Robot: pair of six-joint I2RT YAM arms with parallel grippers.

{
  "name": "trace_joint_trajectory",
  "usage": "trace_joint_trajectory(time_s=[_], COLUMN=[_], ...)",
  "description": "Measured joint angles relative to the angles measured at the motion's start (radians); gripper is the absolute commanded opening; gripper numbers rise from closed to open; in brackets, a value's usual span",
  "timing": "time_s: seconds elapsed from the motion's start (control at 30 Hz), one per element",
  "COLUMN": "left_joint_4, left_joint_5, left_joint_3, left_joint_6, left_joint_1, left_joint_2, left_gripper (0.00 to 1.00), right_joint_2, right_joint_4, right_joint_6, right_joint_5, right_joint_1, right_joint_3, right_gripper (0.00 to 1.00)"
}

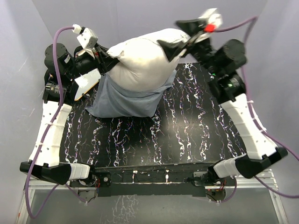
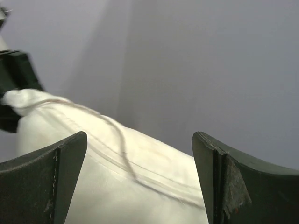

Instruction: Remove the pillowcase from the pillow

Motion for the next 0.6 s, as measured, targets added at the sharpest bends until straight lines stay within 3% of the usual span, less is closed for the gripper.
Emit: trace_joint_trajectory(time_s=[0.1, 0.27, 0.43, 0.6], left_joint_4=[-0.017, -0.050, -0.084, -0.104], left_joint_5=[0.014, 0.041, 0.059, 0.073], left_joint_3=[0.002, 0.005, 0.005, 0.005], left_joint_6=[0.002, 0.021, 0.037, 0.050], left_joint_1=[0.000, 0.000, 0.000, 0.000], left_joint_2=[0.000, -0.005, -0.015, -0.018], left_gripper=[0.00, 0.00, 0.00, 0.00], right_joint_2=[0.093, 0.219, 0.284, 0.289], right_joint_4=[-0.060, -0.188, -0.328, -0.461], right_joint_6=[-0.130, -0.248, -0.340, -0.408], right_joint_5=[-0.161, -0.348, -0.438, -0.505], right_joint_1=[0.111, 0.152, 0.198, 0.258], right_joint_3=[0.076, 0.217, 0.338, 0.343], right_gripper=[0.98, 0.98, 0.99, 0.99])
